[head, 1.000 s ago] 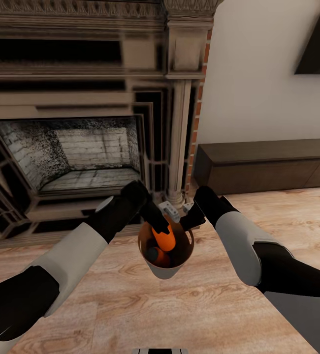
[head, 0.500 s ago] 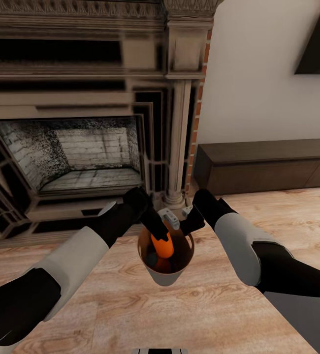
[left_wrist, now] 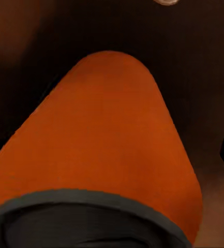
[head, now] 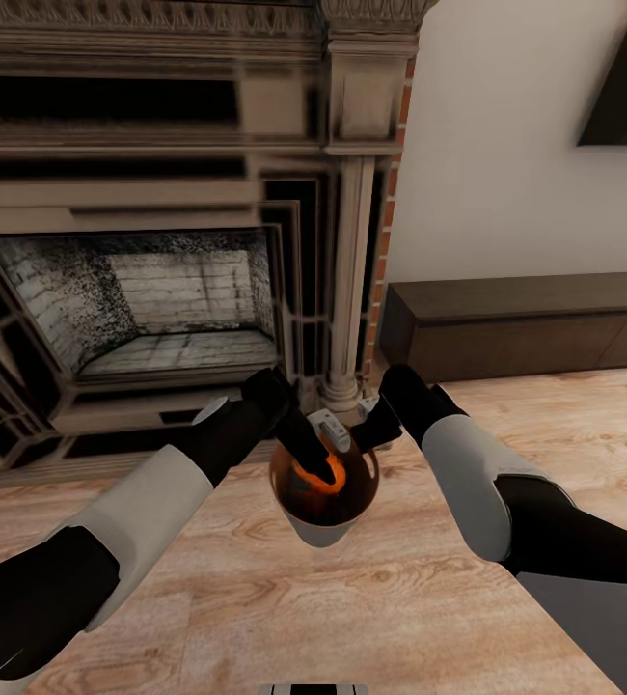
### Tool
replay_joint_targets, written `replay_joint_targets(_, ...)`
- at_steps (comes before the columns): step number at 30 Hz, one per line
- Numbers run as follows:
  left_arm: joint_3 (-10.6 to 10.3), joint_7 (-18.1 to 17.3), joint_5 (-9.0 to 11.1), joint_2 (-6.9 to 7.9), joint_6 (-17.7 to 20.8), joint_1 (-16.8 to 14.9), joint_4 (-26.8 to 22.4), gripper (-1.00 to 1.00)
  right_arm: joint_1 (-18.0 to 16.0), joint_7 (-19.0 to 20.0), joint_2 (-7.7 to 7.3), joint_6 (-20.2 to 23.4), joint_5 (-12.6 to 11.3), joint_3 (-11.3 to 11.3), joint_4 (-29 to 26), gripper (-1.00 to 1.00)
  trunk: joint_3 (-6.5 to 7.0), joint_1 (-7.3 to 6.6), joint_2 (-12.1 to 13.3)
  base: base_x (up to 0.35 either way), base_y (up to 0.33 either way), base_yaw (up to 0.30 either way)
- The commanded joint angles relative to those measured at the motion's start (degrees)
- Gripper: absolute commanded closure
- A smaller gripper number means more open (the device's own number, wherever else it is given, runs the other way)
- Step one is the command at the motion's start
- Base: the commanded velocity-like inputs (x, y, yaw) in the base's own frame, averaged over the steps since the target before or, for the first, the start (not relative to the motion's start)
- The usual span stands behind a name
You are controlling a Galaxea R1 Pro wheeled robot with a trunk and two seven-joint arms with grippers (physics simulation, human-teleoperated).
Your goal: Put the three can of soda from the living room inside the tash can in the kitchen.
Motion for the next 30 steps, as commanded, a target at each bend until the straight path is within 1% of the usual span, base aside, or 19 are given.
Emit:
replay_joint_targets(1, 0.0, 0.0, 0.0, 0.01, 0.0, 0.0, 0.0, -1.00, 0.0, 0.2, 0.00, 0.3, -1.2, -0.4, 0.0, 1.00, 0.01, -0.01, 0.0, 0.000, 0.000, 0.000)
replay_joint_targets(16, 0.0, 0.0, 0.0, 0.14, 0.0, 0.0, -0.1, -1.00, 0.0, 0.2, 0.00, 0.3, -1.2, -0.4, 0.0, 1.00, 0.01, -0.01, 0.0, 0.000, 0.000, 0.000)
replay_joint_targets(23, 0.1, -0.2, 0.0, 0.59, 0.0, 0.0, -0.8, -1.00, 0.0, 0.2, 0.00, 0.3, -1.3, -0.4, 0.0, 1.00, 0.01, -0.01, 0.0, 0.000, 0.000, 0.000)
replay_joint_targets(25, 0.1, -0.4, 0.0, 0.79, 0.0, 0.0, -3.1, -1.00, 0.0, 0.2, 0.00, 0.3, -1.4, -0.4, 0.0, 1.00, 0.01, -0.01, 0.0, 0.000, 0.000, 0.000)
replay_joint_targets(26, 0.3, -0.5, 0.2, 0.87, 0.0, 0.0, -5.8, -1.00, 0.0, 0.2, 0.00, 0.3, -1.4, -0.4, 0.0, 1.00, 0.01, -0.01, 0.0, 0.000, 0.000, 0.000)
replay_joint_targets(27, 0.4, -1.0, 0.3, 1.25, 0.0, 0.2, -9.2, -1.00, 0.0, 0.2, 0.00, 0.3, -1.4, -0.4, 0.0, 1.00, 0.01, -0.01, 0.0, 0.000, 0.000, 0.000)
replay_joint_targets(28, 0.5, -2.4, 0.5, 3.05, 0.0, 1.1, -14.5, -1.00, 0.0, 0.2, 0.00, 0.3, -1.4, -0.4, 0.0, 1.00, 0.01, -0.01, 0.0, 0.000, 0.000, 0.000)
replay_joint_targets(29, 0.7, -3.9, 0.5, 4.78, 0.0, 1.7, -17.9, -1.00, 0.0, 0.2, 0.00, 0.3, -1.4, -0.4, 0.0, 1.00, 0.01, -0.01, 0.0, 0.000, 0.000, 0.000)
replay_joint_targets(30, 0.9, -5.0, 0.5, 6.01, 0.0, 2.0, -19.7, -1.00, 0.0, 0.2, 0.00, 0.3, -1.4, -0.4, 0.0, 1.00, 0.01, -0.01, 0.0, 0.000, 0.000, 0.000)
